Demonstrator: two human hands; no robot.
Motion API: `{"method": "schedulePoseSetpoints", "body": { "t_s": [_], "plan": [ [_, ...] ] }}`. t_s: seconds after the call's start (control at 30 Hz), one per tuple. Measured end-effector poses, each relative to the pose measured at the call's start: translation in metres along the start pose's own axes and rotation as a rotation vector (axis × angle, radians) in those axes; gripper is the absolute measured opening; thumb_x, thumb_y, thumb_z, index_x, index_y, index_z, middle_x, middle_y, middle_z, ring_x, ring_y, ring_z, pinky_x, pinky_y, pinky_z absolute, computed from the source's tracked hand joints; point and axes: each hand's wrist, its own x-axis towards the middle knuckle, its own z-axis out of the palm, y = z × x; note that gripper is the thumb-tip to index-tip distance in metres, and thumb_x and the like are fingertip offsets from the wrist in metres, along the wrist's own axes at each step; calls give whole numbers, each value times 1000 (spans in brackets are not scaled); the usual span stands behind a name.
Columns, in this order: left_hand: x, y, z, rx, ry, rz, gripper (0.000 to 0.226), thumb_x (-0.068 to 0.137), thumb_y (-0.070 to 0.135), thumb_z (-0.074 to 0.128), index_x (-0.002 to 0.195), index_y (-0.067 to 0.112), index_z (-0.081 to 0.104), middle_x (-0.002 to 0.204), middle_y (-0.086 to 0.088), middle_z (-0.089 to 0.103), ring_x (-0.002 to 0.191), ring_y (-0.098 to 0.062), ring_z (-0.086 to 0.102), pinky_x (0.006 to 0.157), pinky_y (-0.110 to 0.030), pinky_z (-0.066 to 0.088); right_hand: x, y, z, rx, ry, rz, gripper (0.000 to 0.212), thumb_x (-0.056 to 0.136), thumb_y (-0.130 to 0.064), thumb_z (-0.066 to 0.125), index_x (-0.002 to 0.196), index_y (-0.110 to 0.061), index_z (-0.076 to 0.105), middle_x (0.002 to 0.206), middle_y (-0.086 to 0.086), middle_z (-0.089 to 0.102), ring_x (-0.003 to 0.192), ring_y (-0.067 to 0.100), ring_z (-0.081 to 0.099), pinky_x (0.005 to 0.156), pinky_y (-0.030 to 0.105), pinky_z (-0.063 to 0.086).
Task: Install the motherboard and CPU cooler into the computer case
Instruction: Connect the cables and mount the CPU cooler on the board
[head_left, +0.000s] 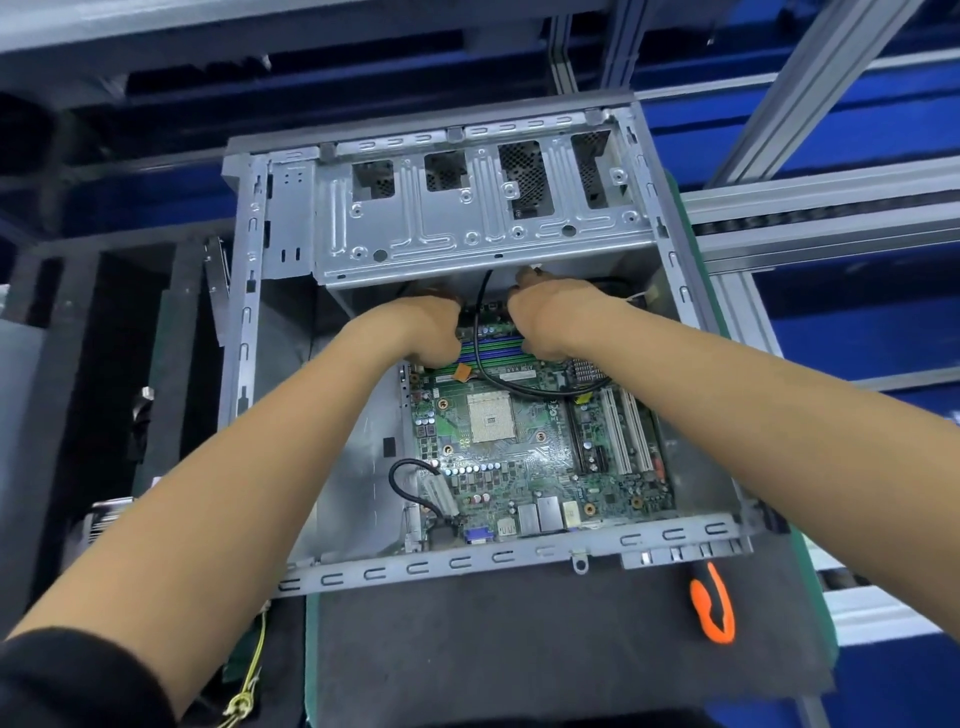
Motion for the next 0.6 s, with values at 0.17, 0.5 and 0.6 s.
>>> {"method": "schedulePoseSetpoints", "body": {
  "t_s": [0.17,0.5,0.6],
  "plan": [
    [-2,-3,3,-1,30,6,65,84,31,67,138,6,39,119,-9,53,102,-25,55,84,-33,47,-3,-3,0,-55,-20,-5,3,93,-6,56,93,-7,53,91,4,52,60,16,46,51,29,40],
    [0,-7,4,-28,144,-11,53,81,29,74,119,6,46,103,-6,55,88,-22,48,73,-29,40,1,0,6,26,18,43,66,92,-10,61,147,-6,26,153,14,23,133,35,37,95,45,47],
    [1,-5,7,3,205,-29,46,80,25,75,114,7,51,99,-4,55,87,-22,48,74,-29,42,3,1,8,17,-8,48,65,94,-10,58,149,-5,24,157,15,14,139,35,30,103,47,43]
  ]
}}
